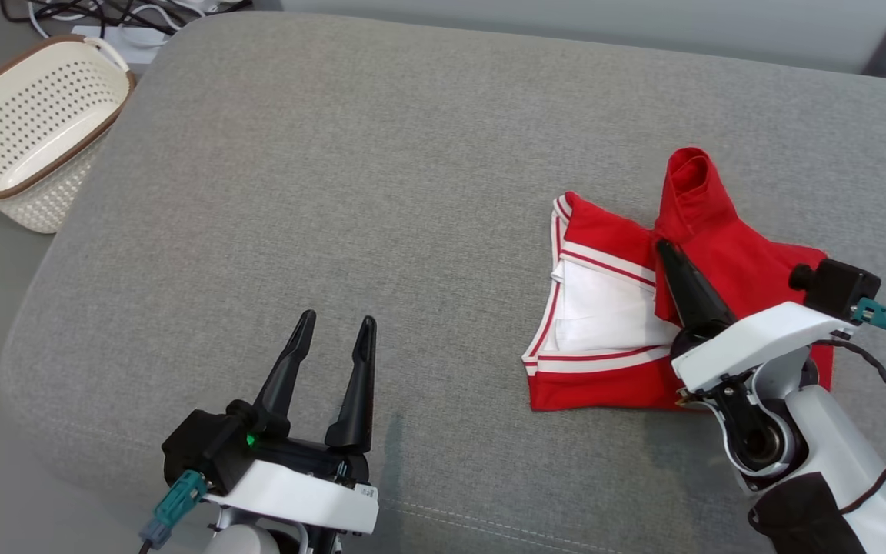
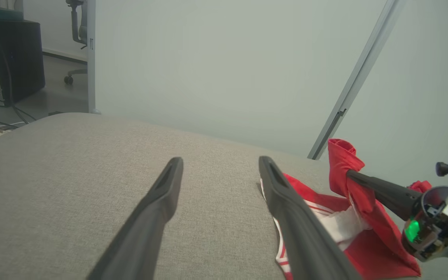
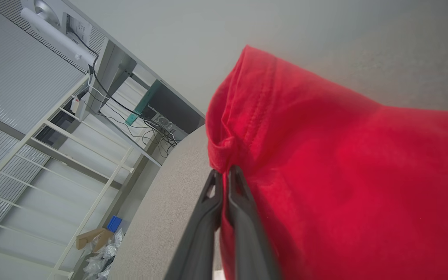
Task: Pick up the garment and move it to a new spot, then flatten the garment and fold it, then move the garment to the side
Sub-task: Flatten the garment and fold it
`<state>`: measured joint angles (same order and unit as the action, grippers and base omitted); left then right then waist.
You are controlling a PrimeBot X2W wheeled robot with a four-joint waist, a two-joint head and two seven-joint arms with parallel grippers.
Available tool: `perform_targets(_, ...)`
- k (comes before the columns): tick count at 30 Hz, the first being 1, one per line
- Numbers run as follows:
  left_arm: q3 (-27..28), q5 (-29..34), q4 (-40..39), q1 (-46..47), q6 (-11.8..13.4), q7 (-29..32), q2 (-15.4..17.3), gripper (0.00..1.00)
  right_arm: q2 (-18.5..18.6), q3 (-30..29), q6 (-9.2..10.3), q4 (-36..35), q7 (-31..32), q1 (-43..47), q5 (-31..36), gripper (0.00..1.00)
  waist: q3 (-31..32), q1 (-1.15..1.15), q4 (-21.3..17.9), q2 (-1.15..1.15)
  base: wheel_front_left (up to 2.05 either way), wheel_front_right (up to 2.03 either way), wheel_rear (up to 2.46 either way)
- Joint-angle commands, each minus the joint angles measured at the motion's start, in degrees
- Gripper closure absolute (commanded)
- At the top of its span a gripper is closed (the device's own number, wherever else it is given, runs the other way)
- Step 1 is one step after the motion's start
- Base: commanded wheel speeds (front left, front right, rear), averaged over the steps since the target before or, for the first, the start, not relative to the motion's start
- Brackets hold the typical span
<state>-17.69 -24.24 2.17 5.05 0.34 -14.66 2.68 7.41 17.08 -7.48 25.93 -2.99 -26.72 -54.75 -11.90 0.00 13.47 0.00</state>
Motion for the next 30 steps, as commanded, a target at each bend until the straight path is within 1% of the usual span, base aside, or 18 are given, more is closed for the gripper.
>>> perform_targets(1,1.5,-0.3,-1.6,2.1,0.5,-0.3,0.2,0.0,-0.7,1.3,-0.01,-1.4,0.2,-1.0,1.3,1.0,-0.2,0.0,0.7,0.0,0.0,0.0,0.0)
perform_targets(11,-0.3,0.0,-0.8,1.9,0.7,-0.3,0.2,0.0,-2.3,3.1,-0.01,-0.3,1.0,0.0,1.9,1.0,0.3,0.0,2.9,0.0,0.0,0.0,0.0)
perform_targets(18,-1.6,0.0,-0.7,1.6,1.0,-0.3,0.2,0.0,-2.9,3.5,-0.01,2.6,1.6,0.2,2.8,1.0,0.6,0.0,3.2,0.0,0.0,0.0,0.0)
perform_targets(19,-1.8,-0.1,-0.7,1.6,1.0,-0.3,0.2,0.0,-3.0,3.5,-0.01,3.3,1.8,0.2,2.7,0.95,0.6,0.0,3.3,0.0,0.0,0.0,0.0)
perform_targets(20,-2.0,-0.2,-0.6,1.6,1.0,-0.3,0.2,0.0,-3.2,3.6,-0.01,4.1,2.2,0.2,2.6,0.73,0.6,0.0,3.3,0.0,0.0,0.0,0.0)
perform_targets(21,-2.1,-0.2,-0.6,1.6,1.1,-0.3,0.2,0.0,-3.3,4.0,-0.01,4.8,2.7,0.1,2.5,0.56,0.6,0.0,3.3,0.0,0.0,0.0,0.0)
perform_targets(22,-2.2,-0.2,-0.6,1.7,1.1,-0.3,0.2,0.0,-3.4,4.4,-0.01,5.1,2.9,0.0,2.5,0.0,0.6,0.0,3.3,0.0,0.0,0.0,0.0)
perform_targets(26,-2.3,-0.1,-0.5,1.9,1.1,-0.3,0.2,0.0,-3.9,6.0,-0.01,4.9,3.5,-0.4,0.7,0.0,0.4,0.0,3.2,0.0,0.0,0.0,0.0)
perform_targets(30,-2.0,0.0,-0.5,2.0,1.2,-0.3,0.2,0.0,-4.1,8.4,-0.01,2.2,3.0,-0.3,-1.6,0.0,0.4,0.0,2.8,0.0,0.0,0.0,0.0)
